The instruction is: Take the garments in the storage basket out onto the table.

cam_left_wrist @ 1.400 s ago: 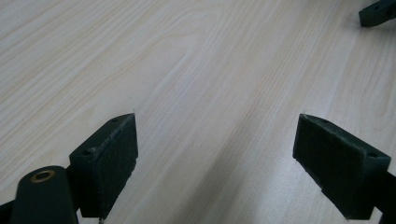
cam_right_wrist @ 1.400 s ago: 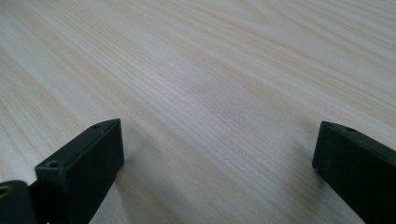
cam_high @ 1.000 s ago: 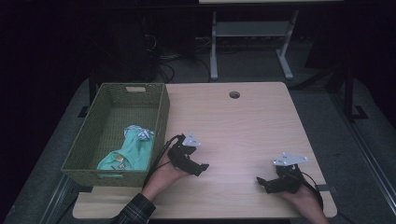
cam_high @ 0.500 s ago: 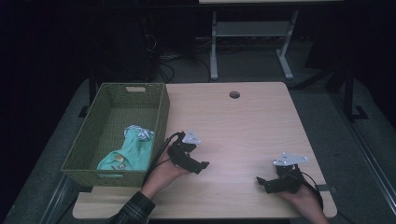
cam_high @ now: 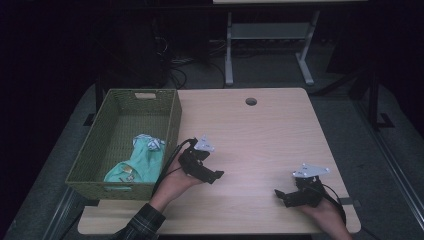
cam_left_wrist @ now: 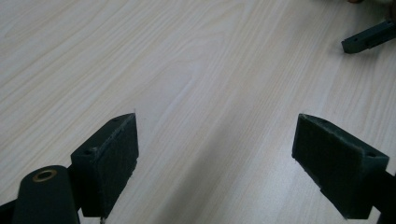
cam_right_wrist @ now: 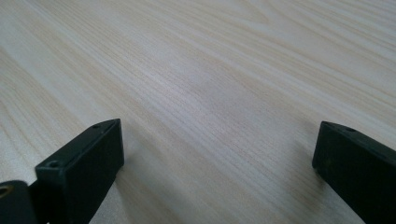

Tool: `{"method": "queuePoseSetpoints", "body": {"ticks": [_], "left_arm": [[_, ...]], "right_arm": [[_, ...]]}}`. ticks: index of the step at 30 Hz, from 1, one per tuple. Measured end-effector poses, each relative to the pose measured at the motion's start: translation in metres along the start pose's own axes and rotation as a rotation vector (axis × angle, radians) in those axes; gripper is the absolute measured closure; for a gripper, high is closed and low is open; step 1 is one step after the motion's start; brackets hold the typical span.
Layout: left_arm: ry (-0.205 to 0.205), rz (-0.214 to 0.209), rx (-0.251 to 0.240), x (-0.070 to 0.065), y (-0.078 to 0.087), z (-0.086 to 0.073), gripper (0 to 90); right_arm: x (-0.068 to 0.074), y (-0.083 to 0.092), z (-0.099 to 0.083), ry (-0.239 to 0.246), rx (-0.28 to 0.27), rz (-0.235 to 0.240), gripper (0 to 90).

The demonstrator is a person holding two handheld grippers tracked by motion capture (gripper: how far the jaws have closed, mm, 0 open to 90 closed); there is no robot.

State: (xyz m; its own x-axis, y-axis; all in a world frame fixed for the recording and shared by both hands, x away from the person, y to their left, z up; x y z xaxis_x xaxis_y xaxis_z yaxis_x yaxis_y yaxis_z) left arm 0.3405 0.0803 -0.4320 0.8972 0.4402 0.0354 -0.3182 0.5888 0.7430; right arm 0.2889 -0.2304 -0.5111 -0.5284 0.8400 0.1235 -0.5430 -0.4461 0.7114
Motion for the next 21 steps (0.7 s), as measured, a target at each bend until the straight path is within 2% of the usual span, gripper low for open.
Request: {"method": "queuePoseSetpoints", "body": {"ticks": [8,10,21], "left_arm": [[-0.006,-0.004,-0.002,0.002,0.005,0.004,13.9],[0.008,-0.005,-0.017,0.002,0.007,0.006,14.0],[0.010,-0.023,-0.026,0.006,0.013,0.011,13.9]], "right_arm": [[0.000,0.000,0.000,0.000,0.000,0.000,1.6],[0.000,0.000,0.000,0.000,0.000,0.000,1.6],[0.000,0.000,0.000,0.001,-0.001,0.000,1.6]]}}
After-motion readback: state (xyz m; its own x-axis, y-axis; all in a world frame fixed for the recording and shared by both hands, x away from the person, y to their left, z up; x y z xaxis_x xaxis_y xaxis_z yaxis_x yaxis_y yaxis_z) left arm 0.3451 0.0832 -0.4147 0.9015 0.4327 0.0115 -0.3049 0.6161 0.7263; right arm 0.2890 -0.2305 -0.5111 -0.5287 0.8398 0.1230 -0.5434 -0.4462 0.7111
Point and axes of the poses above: each handheld gripper's, and its own axes: y roughly backward along the jaws, z roughly out of its top, x roughly to its left, the point moved 4 cm from there along -y, roughly forward along the jaws, and after that the axes turned 7 degrees about -y, right-handed, at the moved point
